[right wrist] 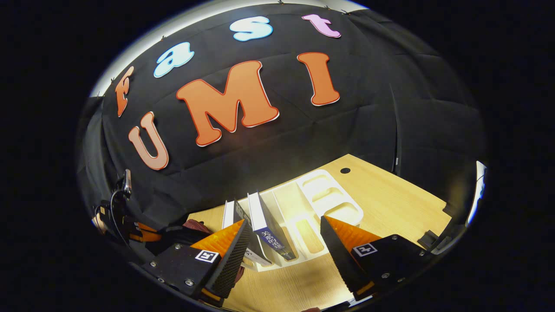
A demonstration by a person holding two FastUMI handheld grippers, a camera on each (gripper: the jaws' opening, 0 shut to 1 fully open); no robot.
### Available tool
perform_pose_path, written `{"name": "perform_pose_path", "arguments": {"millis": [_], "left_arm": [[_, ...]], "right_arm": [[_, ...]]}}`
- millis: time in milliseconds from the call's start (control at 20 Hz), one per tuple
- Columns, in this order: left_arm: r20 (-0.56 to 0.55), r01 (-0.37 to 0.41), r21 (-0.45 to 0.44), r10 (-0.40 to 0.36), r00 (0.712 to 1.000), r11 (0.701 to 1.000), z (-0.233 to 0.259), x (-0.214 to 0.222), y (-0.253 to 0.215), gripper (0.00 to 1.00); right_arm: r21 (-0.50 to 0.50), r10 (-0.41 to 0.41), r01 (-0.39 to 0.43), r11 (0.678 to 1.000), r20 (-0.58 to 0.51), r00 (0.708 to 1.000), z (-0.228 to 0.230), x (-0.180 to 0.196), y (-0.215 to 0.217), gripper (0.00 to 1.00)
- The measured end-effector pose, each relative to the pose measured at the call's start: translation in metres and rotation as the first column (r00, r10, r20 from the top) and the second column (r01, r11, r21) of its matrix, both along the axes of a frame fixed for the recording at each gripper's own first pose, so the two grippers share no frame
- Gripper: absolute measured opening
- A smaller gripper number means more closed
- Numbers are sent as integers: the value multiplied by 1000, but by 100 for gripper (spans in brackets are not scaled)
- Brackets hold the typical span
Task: Open the schoolbag, grab two books from the bookshelf and put them into the schoolbag.
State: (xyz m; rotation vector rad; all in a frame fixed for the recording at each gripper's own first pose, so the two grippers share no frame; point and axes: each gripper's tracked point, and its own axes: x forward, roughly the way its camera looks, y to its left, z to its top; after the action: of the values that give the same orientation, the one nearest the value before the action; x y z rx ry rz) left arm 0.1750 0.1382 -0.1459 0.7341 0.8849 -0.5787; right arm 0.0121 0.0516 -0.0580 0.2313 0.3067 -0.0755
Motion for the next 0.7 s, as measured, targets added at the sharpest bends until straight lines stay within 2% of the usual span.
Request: {"name": "perform_pose_path", "arguments": {"millis": [100,300,450,600,700], "left_arm": [[18,-4,-13,4,1000,1000,9,12,8,0],[24,-39,-59,41,999,998,11,18,14,0],[16,-46,-80,47,999,996,7,14,13,0],[13,-55,-95,57,998,994,4,13,11,1],[7,-47,-114,48,999,992,3,10,4,0]], "right_arm": [[-18,24,-24,1000,-20,1000,6,0,12,96],[-57,130,-133,989,-66,989,24,13,44,96],[-109,239,-258,960,-164,957,33,33,80,96],[-112,346,-400,910,-331,878,27,58,120,96],[-82,371,-456,886,-462,806,16,76,140,97]]}}
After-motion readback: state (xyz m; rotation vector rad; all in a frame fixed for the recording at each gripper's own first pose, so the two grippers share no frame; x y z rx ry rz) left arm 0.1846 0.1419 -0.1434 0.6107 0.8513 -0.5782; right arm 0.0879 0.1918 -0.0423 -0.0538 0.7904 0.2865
